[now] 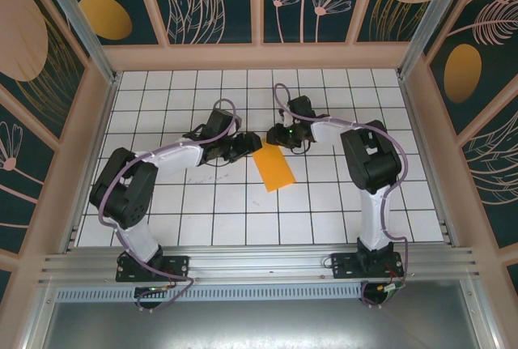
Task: Fold a paper plane with a square sheet of paper (fold left side to right side)
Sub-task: Third fold the triangle at the center of the table.
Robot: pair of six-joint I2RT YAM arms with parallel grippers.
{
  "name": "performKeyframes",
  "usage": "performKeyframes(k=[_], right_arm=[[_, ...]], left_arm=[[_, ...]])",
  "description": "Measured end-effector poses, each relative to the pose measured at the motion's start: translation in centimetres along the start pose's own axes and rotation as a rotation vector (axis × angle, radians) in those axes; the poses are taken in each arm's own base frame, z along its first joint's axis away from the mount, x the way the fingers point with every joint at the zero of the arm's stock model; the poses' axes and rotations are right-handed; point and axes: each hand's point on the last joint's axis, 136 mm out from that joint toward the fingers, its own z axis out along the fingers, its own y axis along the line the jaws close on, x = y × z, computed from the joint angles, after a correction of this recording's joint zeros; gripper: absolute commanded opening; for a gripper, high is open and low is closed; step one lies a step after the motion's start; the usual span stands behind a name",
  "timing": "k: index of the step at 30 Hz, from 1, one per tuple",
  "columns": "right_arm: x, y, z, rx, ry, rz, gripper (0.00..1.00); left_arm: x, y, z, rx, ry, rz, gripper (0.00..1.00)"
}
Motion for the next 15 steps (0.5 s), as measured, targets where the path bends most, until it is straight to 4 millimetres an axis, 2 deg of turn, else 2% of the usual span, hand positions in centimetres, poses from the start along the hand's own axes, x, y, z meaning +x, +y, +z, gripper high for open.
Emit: performKeyframes(k=[4,10,13,15], right_arm=[[0.2,0.0,-1.4,0.021,-0.004,-0.001,0.51],[-0.5,1.0,-5.9,0.037,-0.044,-0.058,0.52],[1.1,0.6,-7.2,0.033,-0.017,-0.066,0.52],[2.8,-0.1,-7.0,0.027,0.034,-0.052,0.51]], left_arm=[[-0.3,0.8,-0.5,-0.018,-0.020,-0.006,0.63],[0.7,1.1,-1.3,-0.007,-0.020,-0.002,0.64],[1.3,1.0,-1.1,0.031,-0.002,-0.001,0.61],[1.7,0.8,-0.9,0.056,0.016,-0.003,0.60]])
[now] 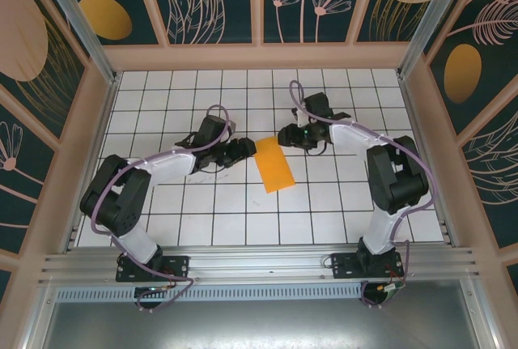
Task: Fold a paper plane with a square sheet of paper (fold left side to right side)
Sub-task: Third fold the triangle at the center of the table.
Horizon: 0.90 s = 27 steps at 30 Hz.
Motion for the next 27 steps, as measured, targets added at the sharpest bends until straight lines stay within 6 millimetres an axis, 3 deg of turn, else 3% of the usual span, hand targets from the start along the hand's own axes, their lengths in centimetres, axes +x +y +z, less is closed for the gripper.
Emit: performKeyframes(k=[3,7,17,27], right_arm=[[2.6,-0.7,0.9,-0.009,0.087,0.034,0.51],[4.3,-1.3,1.8,-0.017,0.150,0.066,0.51],[5.3,-1.1,2.6,-0.063,0.200,0.092,0.46],[5.6,-0.1,2.8,-0.133,0.223,0.107,0.37]], left_arm=[[0.7,-0.6,1.1,0.034,0.036,0.009,0.60],[2.1,-0.5,2.9,0.042,0.094,0.010,0.60],[3.3,0.3,4.8,0.036,0.150,-0.005,0.60],[2.5,-0.5,5.1,0.053,0.138,0.002,0.60]])
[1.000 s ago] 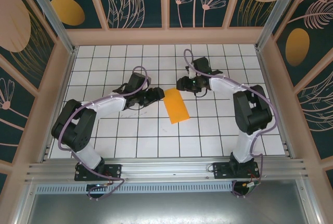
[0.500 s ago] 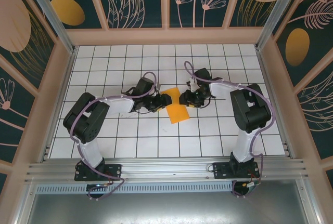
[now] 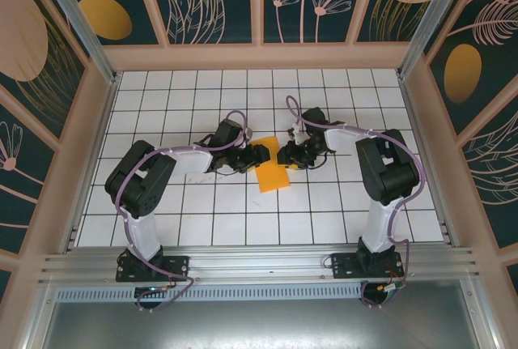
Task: Fold a paper plane with a square sheet of paper (fold left side to right side)
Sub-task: Third fold the triangle at the center of the table.
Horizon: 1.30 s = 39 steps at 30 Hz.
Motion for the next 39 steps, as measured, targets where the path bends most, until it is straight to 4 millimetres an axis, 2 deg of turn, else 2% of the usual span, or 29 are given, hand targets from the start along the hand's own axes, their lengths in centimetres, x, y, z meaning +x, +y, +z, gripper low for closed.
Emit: performKeyframes(k=[5,10,13,15,17,21,23,26,29,34,39], right_arm=[[-0.1,0.1,0.2,-0.018,-0.002,-0.003,0.25],[0.2,-0.4,0.8,-0.022,0.005,0.021,0.02],[0.3,-0.6,0.8,-0.036,0.006,0.038,0.00],[0.2,-0.6,0.7,-0.060,-0.001,0.045,0.00],[0.3,-0.6,0.4,-0.104,-0.013,0.060,0.00],[0.7,-0.4,-1.6,-0.241,-0.049,0.134,0.00],[0.5,0.2,-2.6,-0.309,-0.065,0.157,0.00],[0.4,2.0,-3.9,-0.404,-0.065,0.168,0.00],[0.4,3.3,-4.7,-0.470,-0.056,0.183,0.00],[0.5,3.8,-5.7,-0.530,-0.049,0.240,0.00],[0.2,4.6,-6.6,-0.558,-0.057,0.241,0.00]], left_arm=[[-0.2,0.2,0.0,-0.012,-0.013,0.002,0.61],[-0.4,0.9,-0.3,-0.055,-0.032,0.008,0.62],[-1.0,0.2,-1.4,-0.057,-0.063,0.021,0.65],[-1.4,-0.7,-2.8,-0.040,-0.100,0.037,0.69],[-1.9,-1.3,-5.1,-0.017,-0.150,0.042,0.72],[-3.4,-1.8,-10.4,0.060,-0.274,0.021,0.76],[-3.7,-1.9,-11.9,0.094,-0.304,-0.003,0.76],[-3.0,-2.6,-11.9,0.165,-0.274,-0.028,0.75],[-1.6,-2.4,-11.2,0.218,-0.218,-0.076,0.75],[0.2,-1.1,-9.3,0.248,-0.132,-0.161,0.75],[1.0,-1.6,-8.0,0.291,-0.083,-0.188,0.75]])
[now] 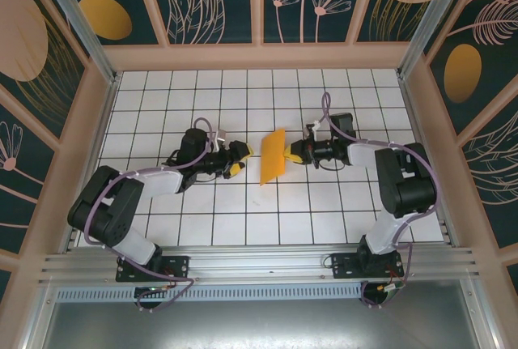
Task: Fold a paper plane with a square sheet of paper (fold left side to right side)
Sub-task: Third fold the triangle at the center of the table.
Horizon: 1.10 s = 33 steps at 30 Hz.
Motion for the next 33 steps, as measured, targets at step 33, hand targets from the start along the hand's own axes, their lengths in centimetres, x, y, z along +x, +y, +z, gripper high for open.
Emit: performKeyframes(k=[33], right_arm=[[0.2,-0.4,-0.1,0.010,-0.013,0.007,0.00]], left_arm=[[1.7,0.9,4.5,0.088,0.069,-0.138,0.41]])
